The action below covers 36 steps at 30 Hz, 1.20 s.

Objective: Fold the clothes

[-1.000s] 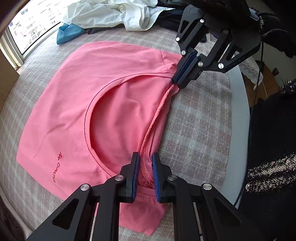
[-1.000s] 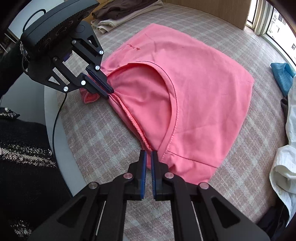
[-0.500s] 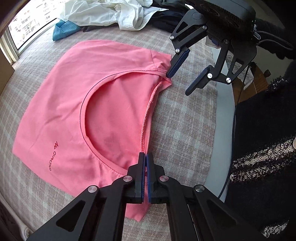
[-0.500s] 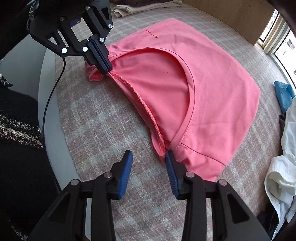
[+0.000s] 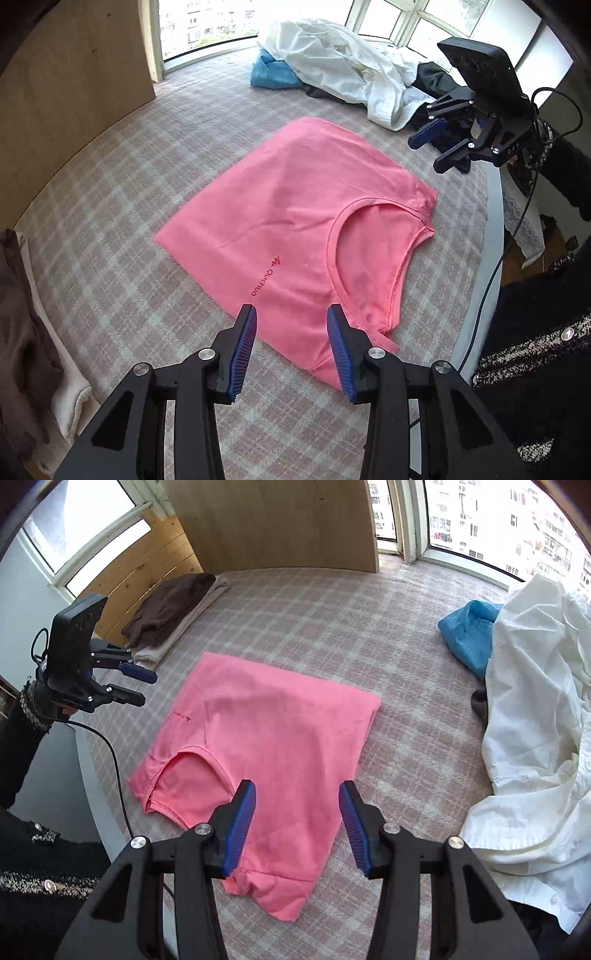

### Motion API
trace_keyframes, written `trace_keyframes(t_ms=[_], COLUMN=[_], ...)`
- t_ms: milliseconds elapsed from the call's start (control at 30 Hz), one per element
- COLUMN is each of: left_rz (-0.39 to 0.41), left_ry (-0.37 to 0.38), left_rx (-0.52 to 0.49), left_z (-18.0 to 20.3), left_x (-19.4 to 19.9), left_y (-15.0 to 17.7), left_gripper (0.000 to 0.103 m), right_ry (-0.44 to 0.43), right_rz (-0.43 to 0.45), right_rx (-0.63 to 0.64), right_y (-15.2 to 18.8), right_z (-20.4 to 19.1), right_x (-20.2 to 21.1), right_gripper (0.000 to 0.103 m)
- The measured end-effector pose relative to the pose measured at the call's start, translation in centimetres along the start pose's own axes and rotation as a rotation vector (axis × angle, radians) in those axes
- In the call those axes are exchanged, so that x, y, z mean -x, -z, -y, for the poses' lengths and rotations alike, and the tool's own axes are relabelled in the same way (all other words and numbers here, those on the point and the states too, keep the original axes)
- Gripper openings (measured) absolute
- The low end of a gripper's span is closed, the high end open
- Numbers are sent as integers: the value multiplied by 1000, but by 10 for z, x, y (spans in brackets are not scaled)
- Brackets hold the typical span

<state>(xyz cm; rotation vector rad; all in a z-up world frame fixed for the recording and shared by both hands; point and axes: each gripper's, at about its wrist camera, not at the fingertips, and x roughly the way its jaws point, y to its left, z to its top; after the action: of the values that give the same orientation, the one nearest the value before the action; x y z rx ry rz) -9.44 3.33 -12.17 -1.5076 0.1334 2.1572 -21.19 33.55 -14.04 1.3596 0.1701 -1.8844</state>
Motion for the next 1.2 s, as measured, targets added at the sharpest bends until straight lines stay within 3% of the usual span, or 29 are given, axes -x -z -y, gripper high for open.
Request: trace_keyframes(t_ms=[67,167,233,467,500,567,600,800,967,1133,1200], left_rz=[13,-31,-42,-49,-47,-49,-49,24,84,62,55], left_ry=[17,-50,4,69,77,94,97,134,133,107,107], left_rx=[137,205,249,242,235,220,220,226,239,262,276], left_z=[-32,-56,-63,-64,-64,-65,-66,-69,-81,-100,-107], left_x=[-7,-36,-55,-72,-72,-73,-74,-59,-46,-66,-72], left_y=[-11,-24,-26,-34,-35,-37,-37,-37,-44,-45,-44], left_gripper=[38,38,38,35,33,13,11,4,4,4,4], right_ry=[-15,-32,-66,-179,-196,-196,-203,-307,-277,-136,-138], right_rz=[16,-15,-37,-35,-34,-40,-43,24,73,40,46], right_rx=[-84,-150,-190,-245,-254,-263,-262,-305,-348,-400,-412], right_y=[-18,-29,-31,-36,-36,-37,-37,-38,-43,-35,-31], right_z=[22,34,43,53,54,54,54,52,65,89,96], right_x=[-10,-42,-57,-73,-74,-76,-78,-67,-67,-86,-86], right_gripper=[46,46,46,45,40,18,5,4,3,3,2])
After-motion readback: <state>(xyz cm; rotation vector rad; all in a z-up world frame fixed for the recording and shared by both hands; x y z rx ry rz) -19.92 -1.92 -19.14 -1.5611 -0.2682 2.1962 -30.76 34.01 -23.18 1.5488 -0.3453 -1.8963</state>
